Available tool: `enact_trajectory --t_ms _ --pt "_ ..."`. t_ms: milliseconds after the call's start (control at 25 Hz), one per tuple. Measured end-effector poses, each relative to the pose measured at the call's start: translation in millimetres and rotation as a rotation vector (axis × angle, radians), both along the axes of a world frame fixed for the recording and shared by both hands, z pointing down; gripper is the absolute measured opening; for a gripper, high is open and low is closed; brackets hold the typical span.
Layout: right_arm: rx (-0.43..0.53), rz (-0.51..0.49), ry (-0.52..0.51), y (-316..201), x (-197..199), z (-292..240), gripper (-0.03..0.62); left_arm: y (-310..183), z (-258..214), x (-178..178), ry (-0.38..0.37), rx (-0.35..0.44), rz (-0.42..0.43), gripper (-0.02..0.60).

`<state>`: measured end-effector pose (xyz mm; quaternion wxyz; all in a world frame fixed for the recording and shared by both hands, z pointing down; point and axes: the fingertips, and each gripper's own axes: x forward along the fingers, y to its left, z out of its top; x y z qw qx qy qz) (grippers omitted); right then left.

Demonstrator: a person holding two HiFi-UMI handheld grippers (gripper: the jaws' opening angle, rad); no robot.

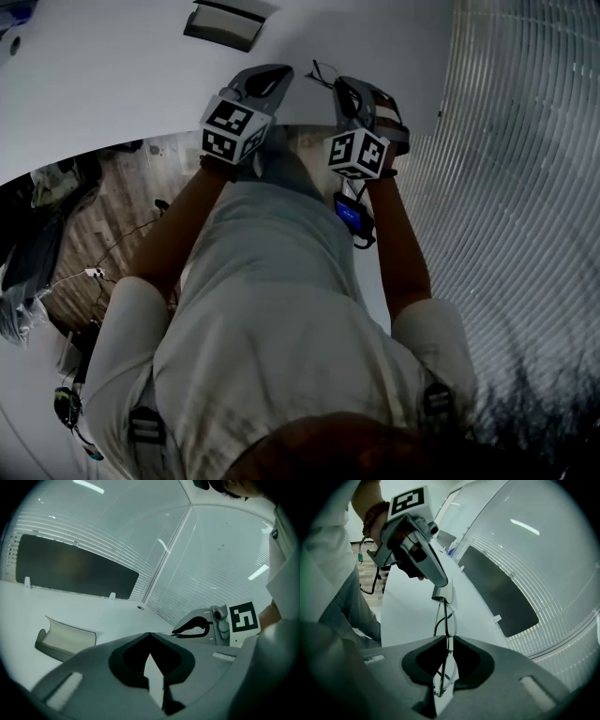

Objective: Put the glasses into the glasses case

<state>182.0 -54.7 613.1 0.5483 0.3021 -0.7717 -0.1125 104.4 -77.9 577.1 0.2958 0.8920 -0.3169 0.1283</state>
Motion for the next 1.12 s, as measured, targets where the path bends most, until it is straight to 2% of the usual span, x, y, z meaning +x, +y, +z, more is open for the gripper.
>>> enact_trajectory --t_ms 120,280,520,680,920,1120 --pt "-0.003 -0.002 -0.012 -6 -3 0 0.046 -7 5 -5 -0.008 -0.003 -0.018 0.000" --pt "0.008 -0.034 -0.034 -20 -27 -6 0.046 -17 2 -20 -0.015 0.012 -0.052 0.000" --pt "0.010 -0.162 -0.077 -33 -85 10 0.046 -25 17 -76 -0.054 0.020 -0.179 0.000" --pt "-0.004 -0.234 -0.096 -34 -122 2 0.046 -25 10 -115 -0.068 0.015 -0.260 0.000" --pt "-0.032 -0.300 -0.119 -28 -171 0 0.046 -15 9 -159 -0.076 0.010 -0.342 0.000" --pt "-0.051 -0.308 -0.128 -27 -187 1 0.045 -10 13 -177 -0.072 -0.005 -0.371 0.000"
